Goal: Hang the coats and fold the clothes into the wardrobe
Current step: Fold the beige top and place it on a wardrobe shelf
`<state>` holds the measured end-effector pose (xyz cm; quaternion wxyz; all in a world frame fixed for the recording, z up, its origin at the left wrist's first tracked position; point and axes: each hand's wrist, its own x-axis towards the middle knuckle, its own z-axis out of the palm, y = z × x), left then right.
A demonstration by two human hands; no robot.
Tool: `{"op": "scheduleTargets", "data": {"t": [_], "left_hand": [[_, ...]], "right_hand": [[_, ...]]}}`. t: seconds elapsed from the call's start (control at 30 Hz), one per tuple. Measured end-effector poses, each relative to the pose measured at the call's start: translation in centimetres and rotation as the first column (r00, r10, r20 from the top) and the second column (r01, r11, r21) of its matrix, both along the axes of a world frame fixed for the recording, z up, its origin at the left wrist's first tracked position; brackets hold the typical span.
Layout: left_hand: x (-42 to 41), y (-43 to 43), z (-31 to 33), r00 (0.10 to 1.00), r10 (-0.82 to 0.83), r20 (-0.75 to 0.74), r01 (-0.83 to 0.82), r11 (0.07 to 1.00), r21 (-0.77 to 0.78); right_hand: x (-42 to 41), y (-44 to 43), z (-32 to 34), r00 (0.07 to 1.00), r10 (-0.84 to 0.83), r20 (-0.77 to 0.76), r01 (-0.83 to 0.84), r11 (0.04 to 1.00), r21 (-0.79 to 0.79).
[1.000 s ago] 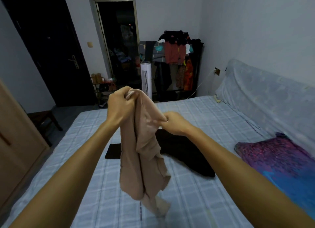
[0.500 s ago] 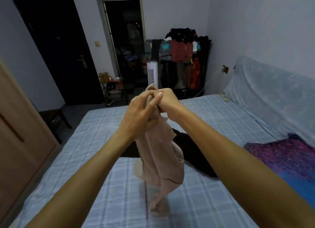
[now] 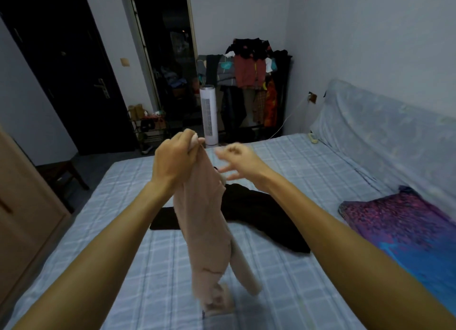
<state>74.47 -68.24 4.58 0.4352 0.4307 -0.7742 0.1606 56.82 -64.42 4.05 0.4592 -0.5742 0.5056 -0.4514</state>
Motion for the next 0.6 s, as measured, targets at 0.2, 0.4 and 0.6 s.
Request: {"op": "scheduleTargets", "data": {"t": [0.2,0.4,0.6], "left_hand": [[-0.1,1.0,1.8,0.987,0.037,-0.159,-0.043,0.998,-0.038],[3.5,0.8,2.5,0.916,0.189,-0.354,-0.195,0.981,0.021],[8.5,-0.5,1.3,0.819,0.431,-0.379,-0.371,0.902,0.223]], "right_hand": [[2.5,0.6,-9.4,0.912,0.068,-0.405,-0.038,0.996,0.083],[5.1,1.5,-12.4,0.803,0.176,-0.569,-0.047,0.971,0.233],[4.6,0.7,-10.6,0.895,-0.221,-0.387,0.229,0.973,-0.026]]}}
